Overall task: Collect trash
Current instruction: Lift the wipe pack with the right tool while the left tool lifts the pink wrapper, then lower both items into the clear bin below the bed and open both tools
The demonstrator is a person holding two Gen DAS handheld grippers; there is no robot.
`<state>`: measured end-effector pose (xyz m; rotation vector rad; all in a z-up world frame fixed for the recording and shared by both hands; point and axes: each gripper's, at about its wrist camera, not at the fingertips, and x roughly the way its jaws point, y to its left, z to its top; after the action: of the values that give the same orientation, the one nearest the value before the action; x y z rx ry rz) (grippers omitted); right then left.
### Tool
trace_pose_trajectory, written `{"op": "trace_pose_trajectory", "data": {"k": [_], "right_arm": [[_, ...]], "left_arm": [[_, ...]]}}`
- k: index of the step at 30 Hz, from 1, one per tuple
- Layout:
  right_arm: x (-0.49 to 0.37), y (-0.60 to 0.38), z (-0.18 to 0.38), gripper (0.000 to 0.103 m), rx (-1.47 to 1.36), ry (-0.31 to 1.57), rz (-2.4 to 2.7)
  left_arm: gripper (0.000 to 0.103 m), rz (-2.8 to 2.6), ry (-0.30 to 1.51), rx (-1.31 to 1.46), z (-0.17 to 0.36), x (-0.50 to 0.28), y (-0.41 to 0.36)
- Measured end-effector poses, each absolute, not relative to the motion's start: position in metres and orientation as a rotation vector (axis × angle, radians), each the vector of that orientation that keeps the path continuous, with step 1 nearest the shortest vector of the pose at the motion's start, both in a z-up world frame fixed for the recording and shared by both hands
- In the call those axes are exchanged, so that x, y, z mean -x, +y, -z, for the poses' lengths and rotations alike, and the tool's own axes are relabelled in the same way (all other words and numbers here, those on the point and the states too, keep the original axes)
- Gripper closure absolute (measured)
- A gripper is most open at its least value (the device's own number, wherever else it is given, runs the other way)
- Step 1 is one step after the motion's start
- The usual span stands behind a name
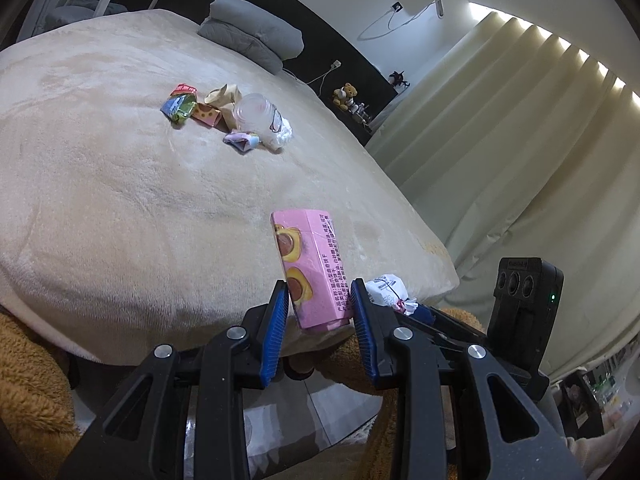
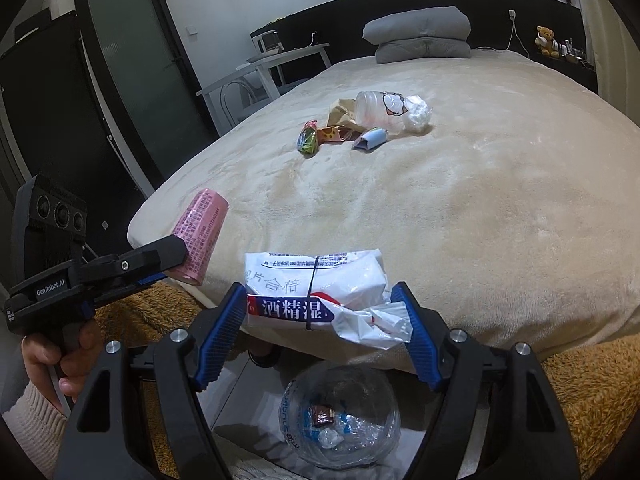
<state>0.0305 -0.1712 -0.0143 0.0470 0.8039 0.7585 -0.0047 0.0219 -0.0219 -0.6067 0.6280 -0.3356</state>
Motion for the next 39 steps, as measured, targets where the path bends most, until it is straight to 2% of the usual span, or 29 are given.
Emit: {"op": "trace_pose_trajectory", "data": {"k": [18, 39], "right_arm": [[-0.045, -0.157, 0.073, 0.029, -0.084, 1.097, -0.796], [-0.069, -0.139, 0.146, 0.029, -0.16, 1.461, -0.706]], "left_arm": [[0.072, 0.309, 0.847, 0.635, 0.074, 0.008, 0.019], [0.072, 0.19, 1.236, 0.596, 0.144, -0.02, 0.015]]}}
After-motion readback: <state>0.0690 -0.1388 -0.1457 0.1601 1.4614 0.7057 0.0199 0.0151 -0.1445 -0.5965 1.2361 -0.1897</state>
